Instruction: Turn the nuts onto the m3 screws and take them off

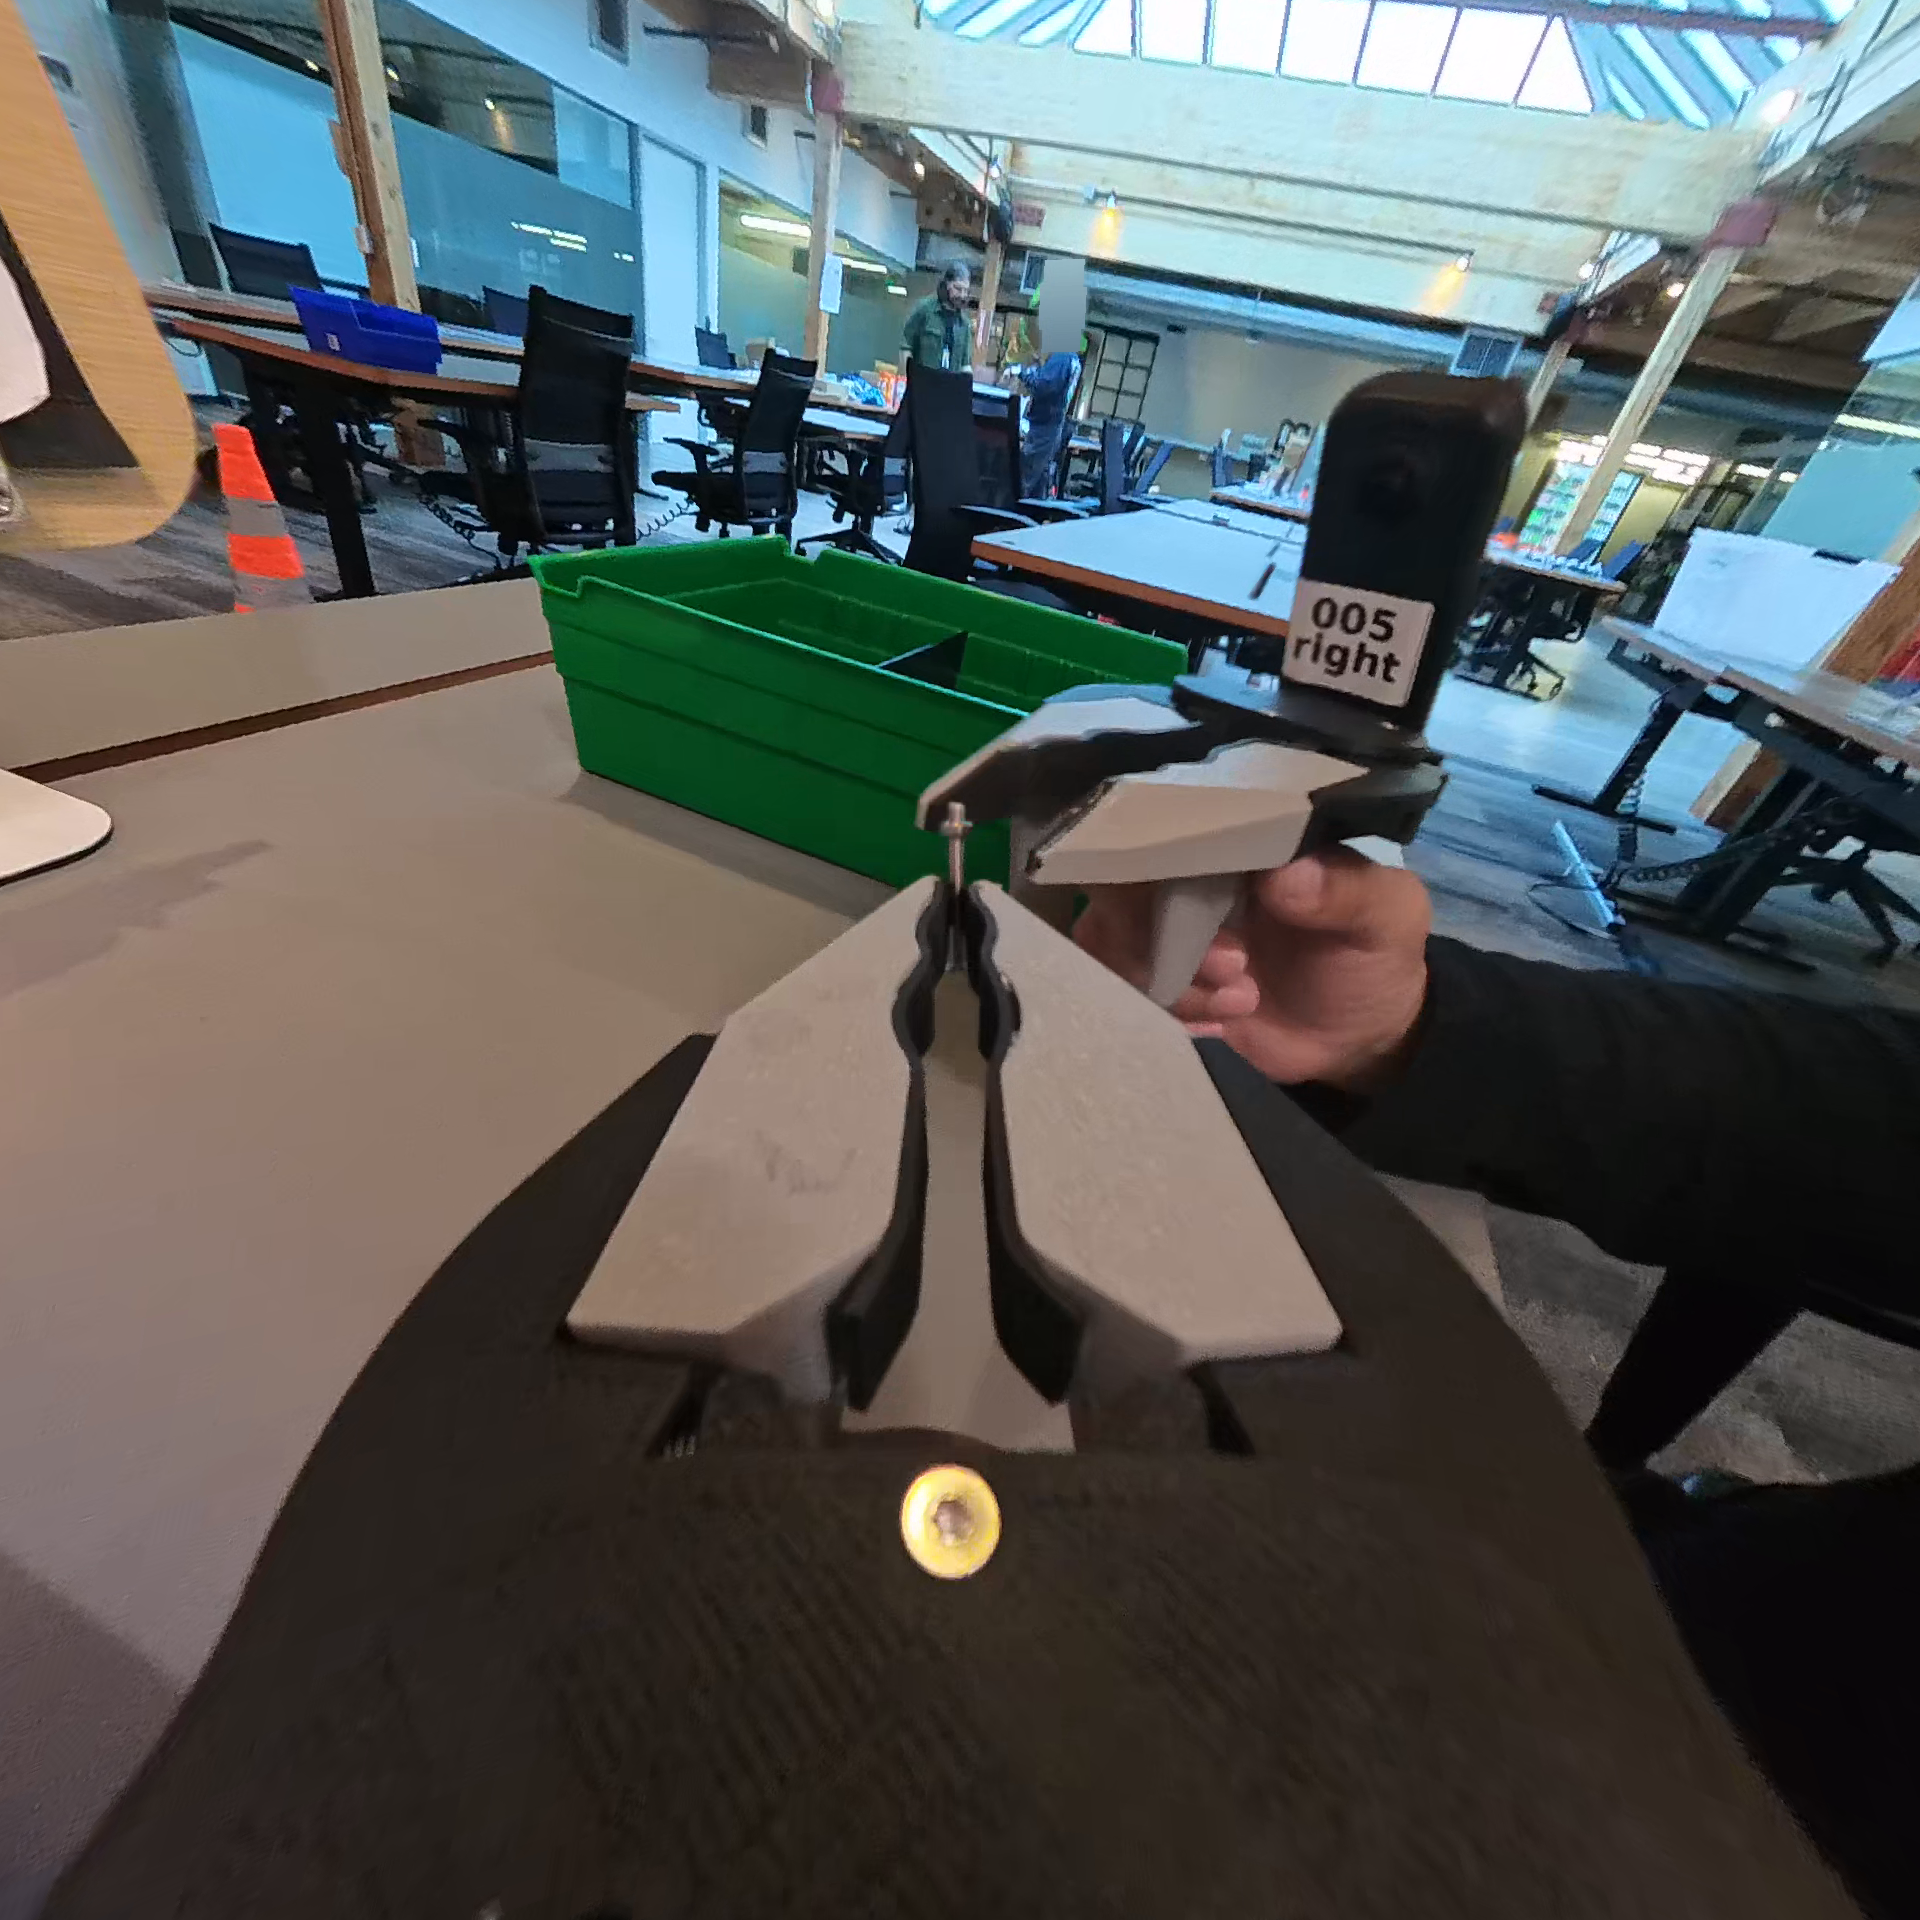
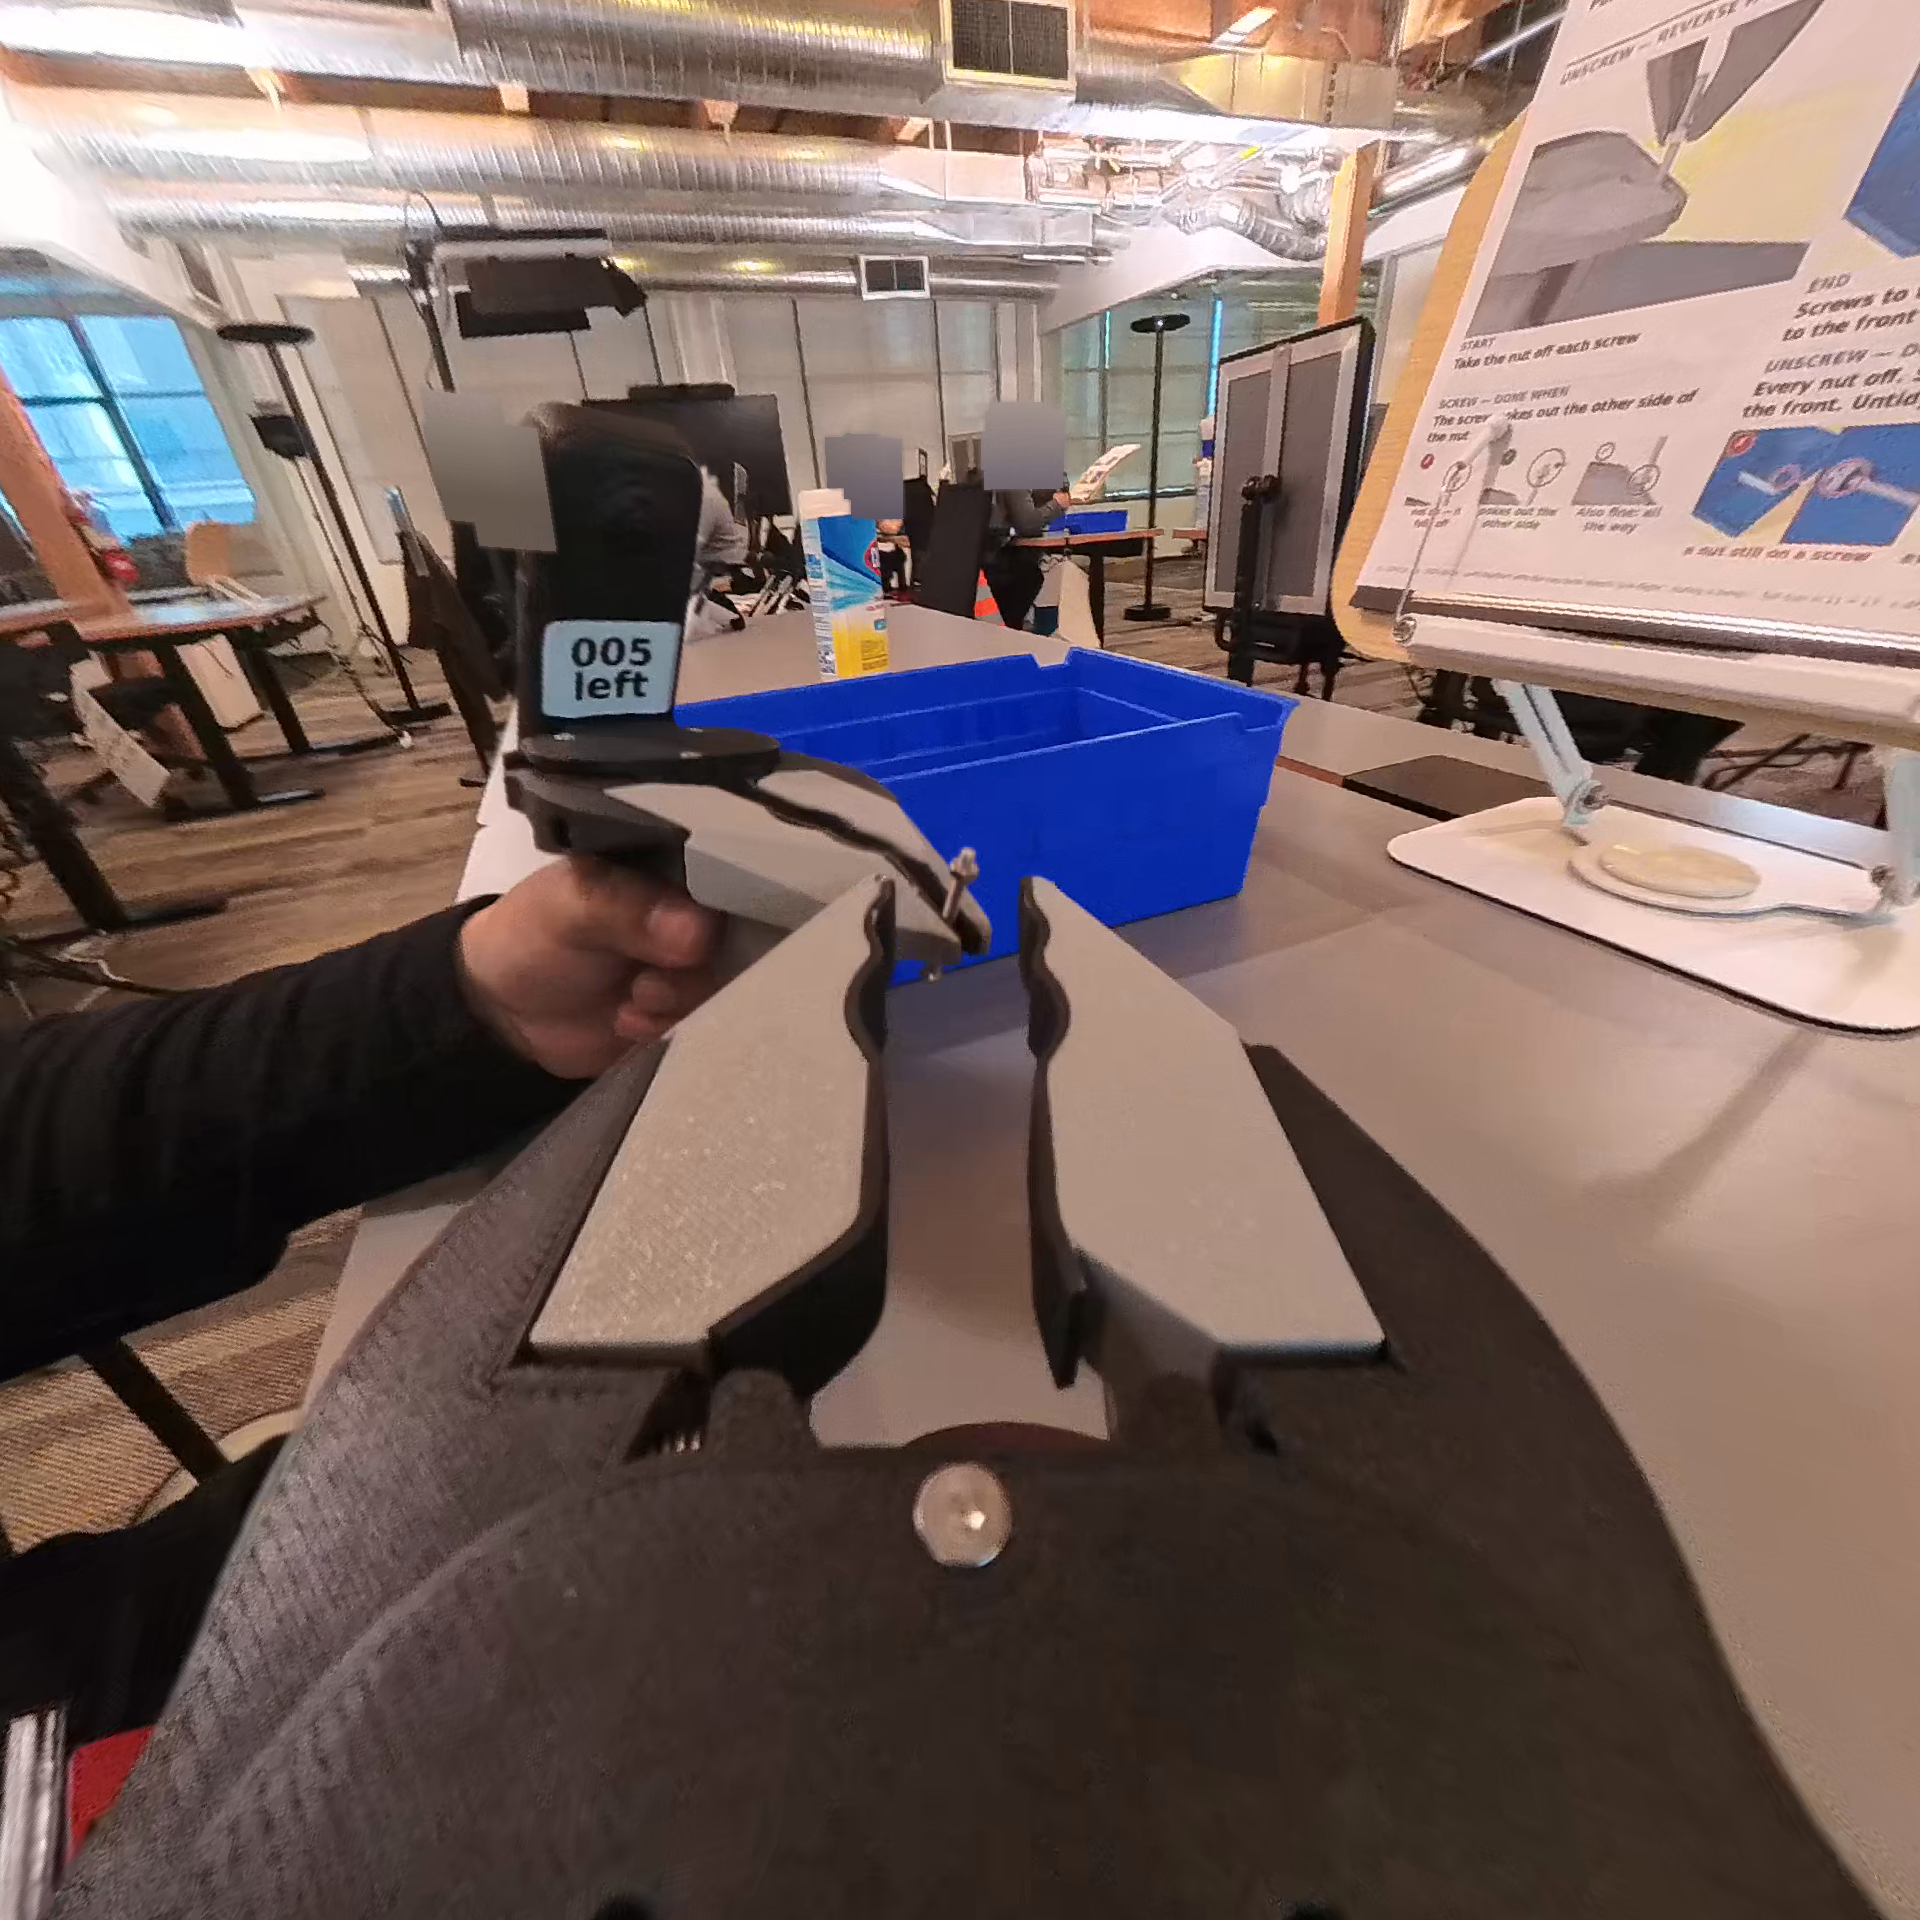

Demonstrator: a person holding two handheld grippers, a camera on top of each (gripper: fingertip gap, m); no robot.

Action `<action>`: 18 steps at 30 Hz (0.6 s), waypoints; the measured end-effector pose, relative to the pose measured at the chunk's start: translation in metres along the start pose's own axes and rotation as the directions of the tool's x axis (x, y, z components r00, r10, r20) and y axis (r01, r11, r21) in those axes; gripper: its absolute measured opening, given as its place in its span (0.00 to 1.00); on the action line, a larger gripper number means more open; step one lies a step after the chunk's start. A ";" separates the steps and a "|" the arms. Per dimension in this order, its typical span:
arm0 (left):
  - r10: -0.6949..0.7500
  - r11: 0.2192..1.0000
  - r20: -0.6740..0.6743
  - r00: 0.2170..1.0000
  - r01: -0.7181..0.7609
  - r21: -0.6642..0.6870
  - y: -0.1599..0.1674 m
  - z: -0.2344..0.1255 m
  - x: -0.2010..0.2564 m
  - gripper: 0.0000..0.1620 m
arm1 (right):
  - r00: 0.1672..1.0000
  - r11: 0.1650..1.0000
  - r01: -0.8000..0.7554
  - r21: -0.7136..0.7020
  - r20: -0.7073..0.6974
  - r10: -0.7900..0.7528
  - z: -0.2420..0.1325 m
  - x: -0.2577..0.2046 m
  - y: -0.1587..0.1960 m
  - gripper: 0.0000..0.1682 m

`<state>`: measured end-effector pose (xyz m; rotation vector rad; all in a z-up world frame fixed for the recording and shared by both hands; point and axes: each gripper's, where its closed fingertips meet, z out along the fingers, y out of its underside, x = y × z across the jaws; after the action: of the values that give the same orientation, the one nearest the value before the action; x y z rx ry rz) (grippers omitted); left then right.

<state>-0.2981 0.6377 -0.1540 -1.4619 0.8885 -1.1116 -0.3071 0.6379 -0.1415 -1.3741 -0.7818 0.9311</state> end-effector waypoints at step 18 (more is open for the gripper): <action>0.032 0.994 0.014 0.999 -0.030 -0.102 0.020 0.010 0.001 0.01 | 0.990 0.989 -0.131 -0.061 0.045 0.134 0.005 0.001 0.012 0.01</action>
<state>-0.2873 0.6358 -0.1737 -1.5332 0.9655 -1.0433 -0.3117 0.6409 -0.1534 -1.4730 -0.7664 1.0559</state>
